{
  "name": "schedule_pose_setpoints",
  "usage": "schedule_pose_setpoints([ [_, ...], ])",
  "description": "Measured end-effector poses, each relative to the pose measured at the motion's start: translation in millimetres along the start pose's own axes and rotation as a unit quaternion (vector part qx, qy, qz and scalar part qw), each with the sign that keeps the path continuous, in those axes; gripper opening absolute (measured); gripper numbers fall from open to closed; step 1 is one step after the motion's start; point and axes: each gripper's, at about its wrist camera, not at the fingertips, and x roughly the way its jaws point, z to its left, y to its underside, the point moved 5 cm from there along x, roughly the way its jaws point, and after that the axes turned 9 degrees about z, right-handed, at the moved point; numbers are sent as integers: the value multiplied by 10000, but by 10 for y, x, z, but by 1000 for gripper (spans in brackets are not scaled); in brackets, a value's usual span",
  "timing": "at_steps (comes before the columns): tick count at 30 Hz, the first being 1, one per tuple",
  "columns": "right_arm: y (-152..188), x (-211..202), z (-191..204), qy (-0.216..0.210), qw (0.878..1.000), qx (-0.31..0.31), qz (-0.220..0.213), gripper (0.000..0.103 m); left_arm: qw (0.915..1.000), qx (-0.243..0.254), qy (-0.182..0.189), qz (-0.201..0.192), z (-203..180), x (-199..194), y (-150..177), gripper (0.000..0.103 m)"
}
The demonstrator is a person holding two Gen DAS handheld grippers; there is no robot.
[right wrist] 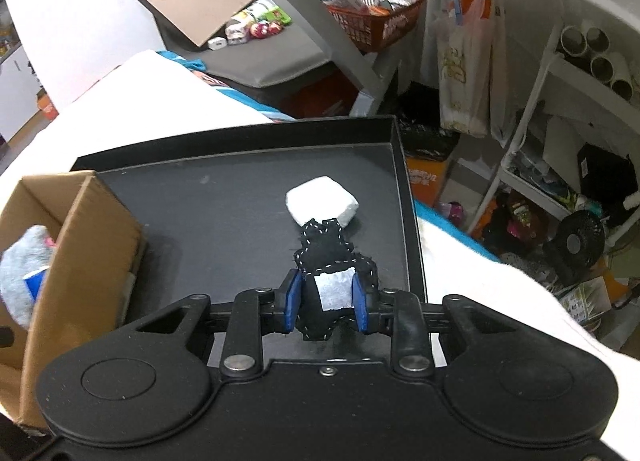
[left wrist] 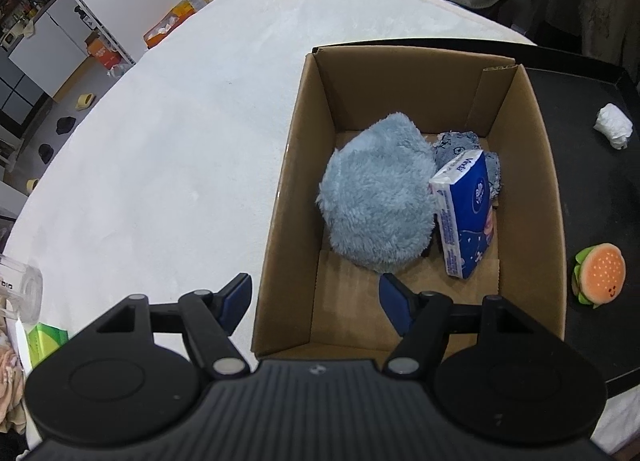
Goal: Organize soft objects
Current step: 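Grasp the black-and-white plush with the right gripper, then lift the black-and-white plush and carry it over the box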
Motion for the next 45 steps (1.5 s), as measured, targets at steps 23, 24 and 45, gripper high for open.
schedule_pose_setpoints([
  [23, -50, -591, 506, -112, 9981, -507, -338, 27, 9980, -254, 533, -225, 227, -67, 120, 69],
  [24, -52, -605, 526, -110, 9979, -539, -337, 27, 9979, -267, 548, -228, 240, -66, 123, 69],
  [45, -180, -859, 1156, -365, 9917, -1135, -472, 27, 9922, -327, 1102, -485, 306, -62, 153, 65],
])
